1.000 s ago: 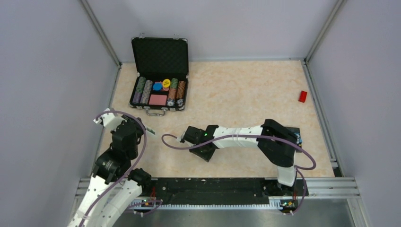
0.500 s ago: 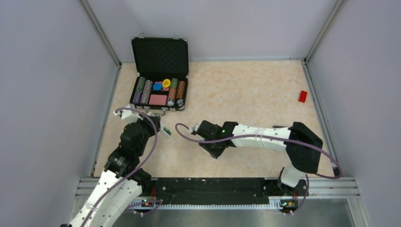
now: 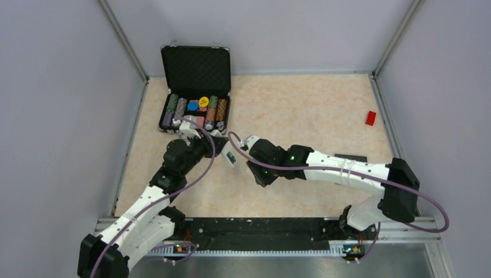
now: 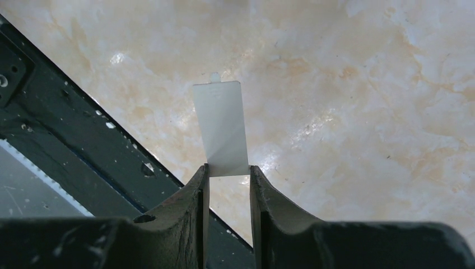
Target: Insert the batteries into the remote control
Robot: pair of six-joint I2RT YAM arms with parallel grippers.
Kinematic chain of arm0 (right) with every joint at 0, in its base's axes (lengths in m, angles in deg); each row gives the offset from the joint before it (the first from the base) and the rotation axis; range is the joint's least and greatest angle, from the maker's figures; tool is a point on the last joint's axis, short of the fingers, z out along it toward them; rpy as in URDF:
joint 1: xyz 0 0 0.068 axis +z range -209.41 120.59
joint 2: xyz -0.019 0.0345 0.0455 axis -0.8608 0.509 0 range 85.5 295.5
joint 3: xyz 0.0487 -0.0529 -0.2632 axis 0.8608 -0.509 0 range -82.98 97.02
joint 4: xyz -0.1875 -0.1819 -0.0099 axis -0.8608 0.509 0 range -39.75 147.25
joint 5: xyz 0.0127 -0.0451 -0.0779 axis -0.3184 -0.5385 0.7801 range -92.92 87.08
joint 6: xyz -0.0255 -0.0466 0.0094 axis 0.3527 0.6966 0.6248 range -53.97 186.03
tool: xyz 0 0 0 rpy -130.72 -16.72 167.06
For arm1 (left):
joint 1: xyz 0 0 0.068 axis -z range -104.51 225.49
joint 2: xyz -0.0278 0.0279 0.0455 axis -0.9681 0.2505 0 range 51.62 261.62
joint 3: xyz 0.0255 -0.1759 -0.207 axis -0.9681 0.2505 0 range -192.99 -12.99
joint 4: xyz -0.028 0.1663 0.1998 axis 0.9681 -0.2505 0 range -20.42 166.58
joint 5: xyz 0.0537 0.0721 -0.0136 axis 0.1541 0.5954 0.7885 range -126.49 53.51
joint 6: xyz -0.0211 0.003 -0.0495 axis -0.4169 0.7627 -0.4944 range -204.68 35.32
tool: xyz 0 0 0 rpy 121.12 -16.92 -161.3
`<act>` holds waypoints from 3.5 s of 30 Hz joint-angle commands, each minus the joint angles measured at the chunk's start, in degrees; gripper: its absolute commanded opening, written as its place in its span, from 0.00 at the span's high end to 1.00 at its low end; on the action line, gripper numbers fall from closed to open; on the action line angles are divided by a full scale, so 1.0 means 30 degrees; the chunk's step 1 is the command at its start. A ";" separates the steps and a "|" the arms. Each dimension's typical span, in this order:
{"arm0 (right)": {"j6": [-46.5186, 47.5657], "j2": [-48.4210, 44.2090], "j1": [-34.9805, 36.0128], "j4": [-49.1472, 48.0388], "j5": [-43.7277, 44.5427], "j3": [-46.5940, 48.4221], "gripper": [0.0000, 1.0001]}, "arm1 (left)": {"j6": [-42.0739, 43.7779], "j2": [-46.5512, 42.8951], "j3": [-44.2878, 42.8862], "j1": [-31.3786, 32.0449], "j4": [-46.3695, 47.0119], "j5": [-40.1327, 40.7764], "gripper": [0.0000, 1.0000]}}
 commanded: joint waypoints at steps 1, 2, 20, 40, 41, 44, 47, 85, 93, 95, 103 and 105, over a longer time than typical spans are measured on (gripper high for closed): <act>-0.1427 -0.1140 -0.0183 -0.0828 0.1110 0.1201 0.76 | 0.0314 0.0748 -0.0166 -0.0027 0.4674 -0.3221 1.00; -0.1584 -0.1213 -0.0184 -0.0880 0.1269 0.1272 0.77 | 0.0333 0.0880 -0.0144 -0.0024 0.4930 -0.3494 1.00; -0.2665 -0.0712 -0.0179 -0.2821 0.1065 0.2354 0.77 | 0.3075 0.1838 -0.1290 0.1618 0.3493 -0.4174 1.00; -0.2528 0.0056 -0.0149 -0.2844 0.0503 0.2282 0.76 | 0.1348 0.1398 -0.1305 0.1805 0.2832 -0.1542 1.00; -0.2501 0.0112 -0.0147 -0.2850 0.0450 0.2301 0.76 | 0.1272 0.1456 -0.1334 0.1780 0.2821 -0.1567 1.00; -0.2437 0.0303 -0.0158 -0.2865 0.0260 0.2313 0.76 | 0.1025 0.1558 -0.1391 0.1804 0.2868 -0.1642 1.00; -0.2423 0.0454 -0.0157 -0.2900 0.0210 0.2253 0.76 | 0.0952 0.1608 -0.1491 0.1806 0.2924 -0.1821 1.00; -0.1955 0.1153 -0.0151 -0.2967 0.0901 0.2739 0.77 | 0.1449 0.2209 -0.1704 0.1806 0.2240 -0.3830 1.00; -0.2035 0.1270 -0.0150 -0.3122 0.1139 0.3031 0.77 | 0.1293 0.2125 -0.1648 0.1805 0.2089 -0.3834 1.00; -0.2118 0.1293 -0.0148 -0.3190 0.1228 0.3056 0.77 | 0.1112 0.2099 -0.1591 0.1790 0.2087 -0.3811 1.00; -0.2339 0.1583 -0.0150 -0.3317 0.1259 0.3233 0.76 | 0.0431 0.1882 -0.1516 0.1805 0.1961 -0.3383 1.00; -0.2399 0.1693 -0.0170 -0.3378 0.1353 0.3190 0.76 | 0.0310 0.1893 -0.1518 0.1806 0.1762 -0.3095 1.00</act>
